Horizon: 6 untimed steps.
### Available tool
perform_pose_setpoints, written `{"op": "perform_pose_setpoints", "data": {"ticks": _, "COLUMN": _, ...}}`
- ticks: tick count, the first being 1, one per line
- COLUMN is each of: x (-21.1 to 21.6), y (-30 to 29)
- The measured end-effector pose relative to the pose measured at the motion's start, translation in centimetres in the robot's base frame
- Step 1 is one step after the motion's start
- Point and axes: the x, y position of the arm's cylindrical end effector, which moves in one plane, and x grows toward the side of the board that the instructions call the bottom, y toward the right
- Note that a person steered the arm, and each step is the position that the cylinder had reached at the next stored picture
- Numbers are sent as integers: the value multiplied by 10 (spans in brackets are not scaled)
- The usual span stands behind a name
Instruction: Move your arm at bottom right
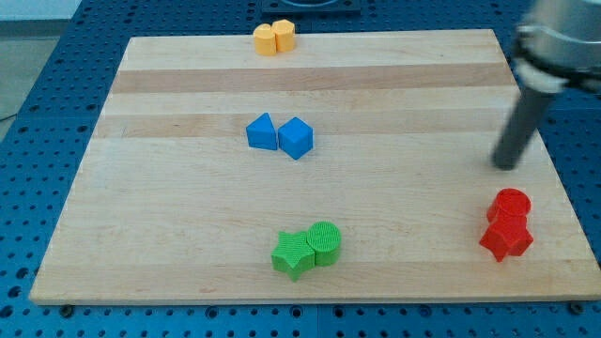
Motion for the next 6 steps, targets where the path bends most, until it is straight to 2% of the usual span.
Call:
{"op": "perform_pose_setpoints", "data": {"ticks": 1, "x": 0, "y": 78}}
{"op": "perform_pose_setpoints", "data": {"ticks": 2, "x": 9, "y": 78}}
{"op": "perform_pose_setpoints", "data": {"ticks": 3, "x": 75, "y": 77}}
{"op": "perform_pose_setpoints", "data": {"ticks": 4, "x": 111, "y": 66}}
{"op": "perform_pose_setpoints", "data": {"ticks": 5, "x": 113, "y": 15}}
{"op": "perform_pose_setpoints", "data": {"ticks": 6, "x": 85, "y": -59}}
